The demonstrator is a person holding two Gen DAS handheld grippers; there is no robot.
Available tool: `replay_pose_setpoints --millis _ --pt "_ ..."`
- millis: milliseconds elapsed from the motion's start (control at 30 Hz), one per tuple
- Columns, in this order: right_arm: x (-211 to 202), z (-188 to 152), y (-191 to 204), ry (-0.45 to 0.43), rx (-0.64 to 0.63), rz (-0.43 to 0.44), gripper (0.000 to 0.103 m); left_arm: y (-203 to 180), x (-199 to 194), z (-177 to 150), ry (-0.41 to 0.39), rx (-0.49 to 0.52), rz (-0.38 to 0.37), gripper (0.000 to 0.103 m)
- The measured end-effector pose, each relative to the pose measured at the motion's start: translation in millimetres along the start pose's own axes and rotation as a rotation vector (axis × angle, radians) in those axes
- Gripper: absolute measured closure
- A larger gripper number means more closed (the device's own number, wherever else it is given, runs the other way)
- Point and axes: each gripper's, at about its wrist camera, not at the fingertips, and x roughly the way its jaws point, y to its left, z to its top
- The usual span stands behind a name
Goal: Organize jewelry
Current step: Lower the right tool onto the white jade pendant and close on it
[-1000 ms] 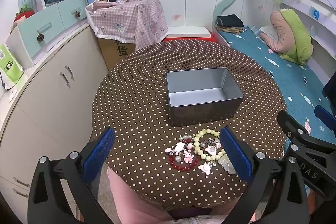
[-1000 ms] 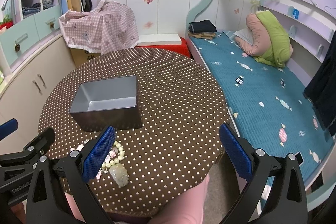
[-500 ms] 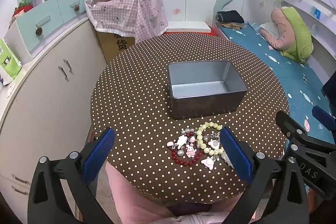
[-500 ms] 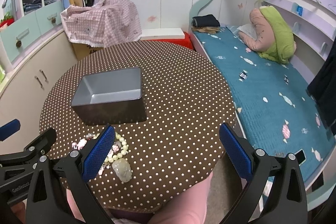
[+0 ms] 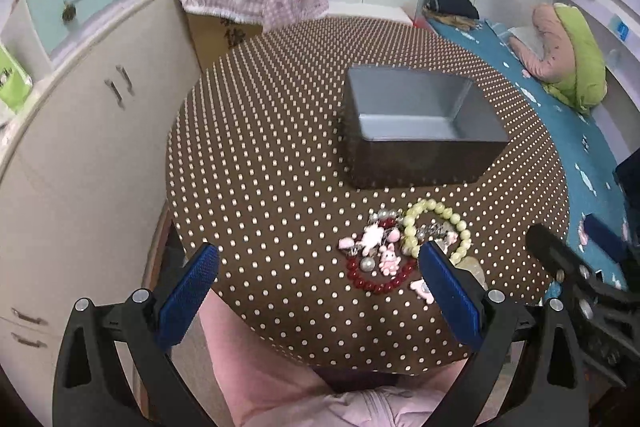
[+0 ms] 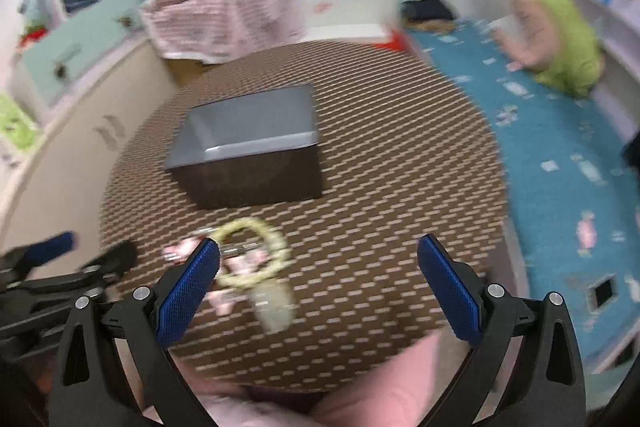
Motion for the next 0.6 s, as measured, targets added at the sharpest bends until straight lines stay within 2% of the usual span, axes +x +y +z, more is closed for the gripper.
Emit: replay_pose_setpoints --millis 67,167,300,600 --pt "8 -3 3 0.021 0.007 0.043 0.007 3 7 -2 0.028 -0.001 -0.009 0.007" --pt "16 -6 9 0.030 -0.010 0.032 0.007 7 16 -5 0.067 -0.001 -0.013 0.007" --pt "28 -10 17 0.044 -0.032 -0.003 0.007 14 29 -10 0.115 -0.010 -0.025 0.007" --pt "52 -23 25 0.131 -0.066 -0.069 0.007 34 40 -18 0.162 -0.046 -0.034 0.007"
